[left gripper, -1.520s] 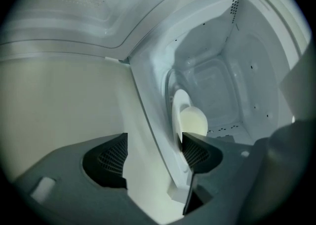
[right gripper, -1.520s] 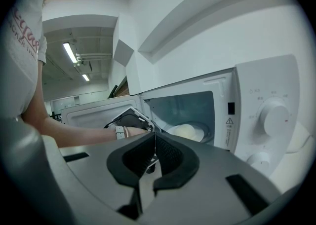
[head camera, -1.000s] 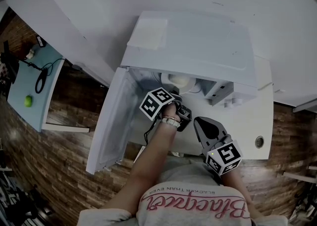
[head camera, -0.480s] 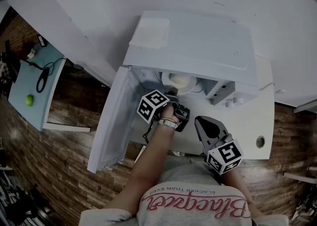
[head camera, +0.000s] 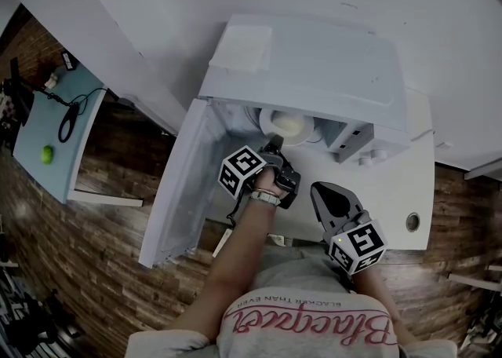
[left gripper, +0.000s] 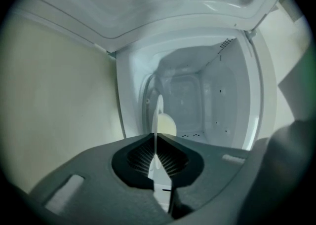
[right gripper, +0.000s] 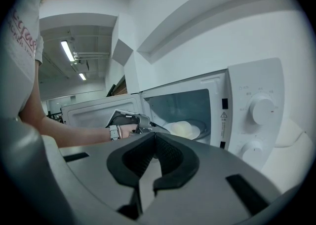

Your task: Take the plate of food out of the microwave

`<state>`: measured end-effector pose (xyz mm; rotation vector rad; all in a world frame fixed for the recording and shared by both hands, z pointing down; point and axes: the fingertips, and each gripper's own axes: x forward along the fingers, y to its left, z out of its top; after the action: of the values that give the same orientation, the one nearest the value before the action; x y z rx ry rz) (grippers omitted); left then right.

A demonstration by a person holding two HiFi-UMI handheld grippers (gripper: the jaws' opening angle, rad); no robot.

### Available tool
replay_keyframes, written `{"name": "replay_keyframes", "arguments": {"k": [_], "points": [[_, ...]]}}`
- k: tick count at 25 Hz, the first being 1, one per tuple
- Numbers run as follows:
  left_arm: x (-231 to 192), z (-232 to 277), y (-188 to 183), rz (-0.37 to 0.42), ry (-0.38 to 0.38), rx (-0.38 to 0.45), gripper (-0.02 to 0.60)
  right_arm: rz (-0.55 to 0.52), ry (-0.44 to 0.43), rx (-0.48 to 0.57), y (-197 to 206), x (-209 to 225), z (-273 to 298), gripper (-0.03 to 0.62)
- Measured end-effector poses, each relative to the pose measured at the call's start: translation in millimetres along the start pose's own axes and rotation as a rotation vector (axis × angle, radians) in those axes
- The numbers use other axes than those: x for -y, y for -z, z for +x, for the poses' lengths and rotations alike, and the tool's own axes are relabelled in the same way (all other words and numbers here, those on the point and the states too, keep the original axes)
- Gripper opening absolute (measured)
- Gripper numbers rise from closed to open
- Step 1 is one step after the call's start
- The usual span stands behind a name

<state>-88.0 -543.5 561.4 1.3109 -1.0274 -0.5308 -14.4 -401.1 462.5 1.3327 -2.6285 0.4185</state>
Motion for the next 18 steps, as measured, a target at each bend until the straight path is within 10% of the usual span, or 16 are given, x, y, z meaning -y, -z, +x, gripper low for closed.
{"name": "replay_keyframes", "arguments": {"k": [18], "points": [[-6.4, -22.4, 9.1, 0.014, 0.100, -0.029, 0.017, -0.014, 0.028, 0.006, 5.0, -11.1, -11.7, 0.012]]}}
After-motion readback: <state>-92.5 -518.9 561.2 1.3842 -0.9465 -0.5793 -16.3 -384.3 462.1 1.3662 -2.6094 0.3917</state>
